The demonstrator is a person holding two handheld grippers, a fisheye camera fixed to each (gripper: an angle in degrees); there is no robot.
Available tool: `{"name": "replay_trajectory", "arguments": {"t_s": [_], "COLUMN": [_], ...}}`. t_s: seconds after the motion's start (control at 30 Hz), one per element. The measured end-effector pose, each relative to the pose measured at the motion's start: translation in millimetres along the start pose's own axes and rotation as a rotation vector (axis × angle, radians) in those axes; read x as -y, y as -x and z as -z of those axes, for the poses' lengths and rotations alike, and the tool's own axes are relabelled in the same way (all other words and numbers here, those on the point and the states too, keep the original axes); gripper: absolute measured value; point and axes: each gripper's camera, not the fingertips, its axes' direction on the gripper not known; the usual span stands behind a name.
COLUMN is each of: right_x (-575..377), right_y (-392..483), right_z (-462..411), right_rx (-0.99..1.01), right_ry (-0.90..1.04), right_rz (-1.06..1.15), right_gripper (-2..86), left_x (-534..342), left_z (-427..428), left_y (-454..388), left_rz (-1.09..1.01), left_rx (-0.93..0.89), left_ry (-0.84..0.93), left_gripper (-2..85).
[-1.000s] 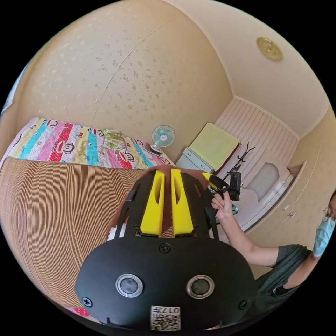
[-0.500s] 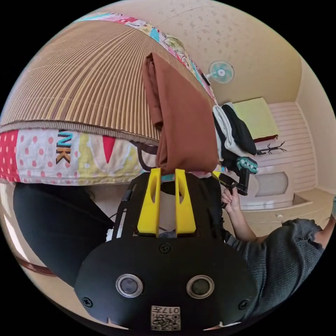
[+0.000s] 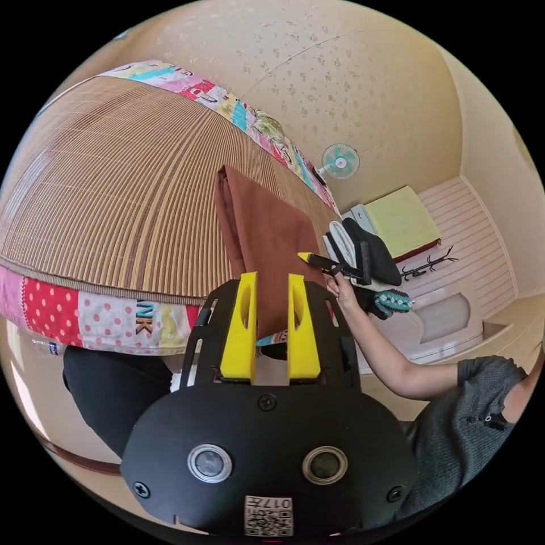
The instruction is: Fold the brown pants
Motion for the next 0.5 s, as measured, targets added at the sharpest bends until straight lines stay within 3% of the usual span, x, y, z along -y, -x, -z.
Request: {"name": "replay_trajectory", "arguments": {"t_s": [0.1,0.33,0.5], "right_x": [21.5,116.0,163.8], "right_y": [37.6,194.4,314.5], "right_z": [-44.1,-202.5,-320.4], "right_rx": [0.050,0.115,0.145], "right_ry": [-0.014,0.070,0.106], "right_rz": [-0.039,0.148,0.072], "right_gripper": [10.6,9.3,9.4], "left_x": [-42.7,-144.5,-204.9], "left_z": [41.9,126.2,166.1], "left_y": [27.1,99.4,126.3], "left_rz": [0.065,0.321,0.465], "left_rx": [0.045,0.097,0.133], "left_ry": [-0.055,-0.199,-0.279], "left_gripper": [7.8,7.8,7.8]}}
